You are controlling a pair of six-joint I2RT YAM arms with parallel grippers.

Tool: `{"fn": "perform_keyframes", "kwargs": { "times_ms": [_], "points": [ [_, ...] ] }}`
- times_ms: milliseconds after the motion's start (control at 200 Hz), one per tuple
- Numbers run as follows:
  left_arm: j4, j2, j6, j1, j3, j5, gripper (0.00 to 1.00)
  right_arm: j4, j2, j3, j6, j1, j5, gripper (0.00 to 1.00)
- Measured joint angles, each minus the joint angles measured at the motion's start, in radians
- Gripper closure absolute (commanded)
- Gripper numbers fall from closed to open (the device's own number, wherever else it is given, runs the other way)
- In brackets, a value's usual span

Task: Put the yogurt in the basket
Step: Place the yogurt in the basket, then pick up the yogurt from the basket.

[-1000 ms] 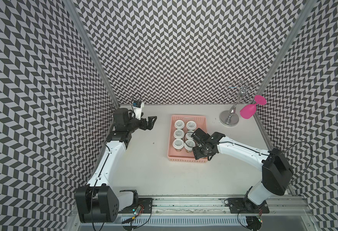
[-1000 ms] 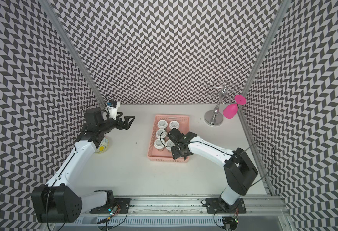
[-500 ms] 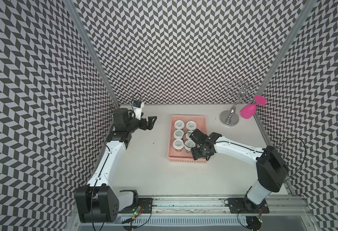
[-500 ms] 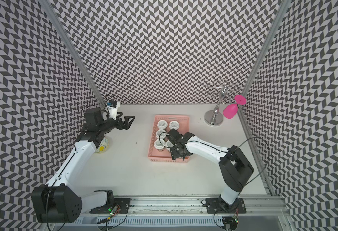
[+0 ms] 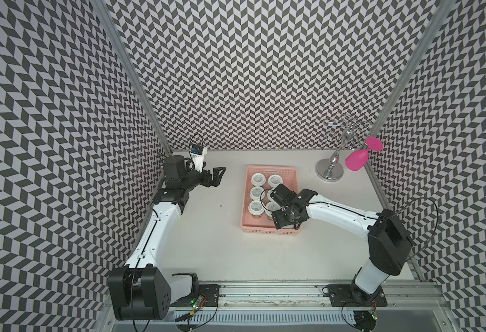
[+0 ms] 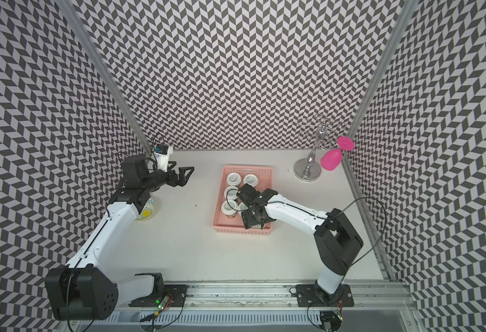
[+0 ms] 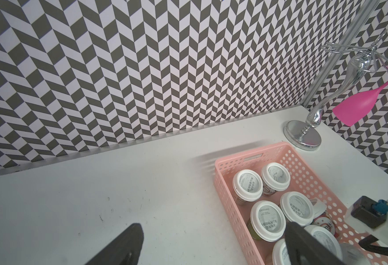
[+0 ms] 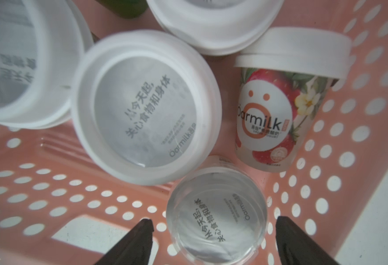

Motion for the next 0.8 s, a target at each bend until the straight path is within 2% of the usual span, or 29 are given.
{"fn": "perform_keyframes", "kwargs": {
  "times_ms": [410, 801],
  "points": [
    [0.000, 0.000, 0.000, 0.000, -0.002, 0.000, 0.00, -0.014, -0.028, 0.054, -0.011, -0.082, 0.040, 0.21],
    [0.000, 0.000, 0.000, 0.000, -0.005, 0.000, 0.00, 0.033, 0.043, 0.076, -0.018, -0.120, 0.038, 0.26]
  ]
}}
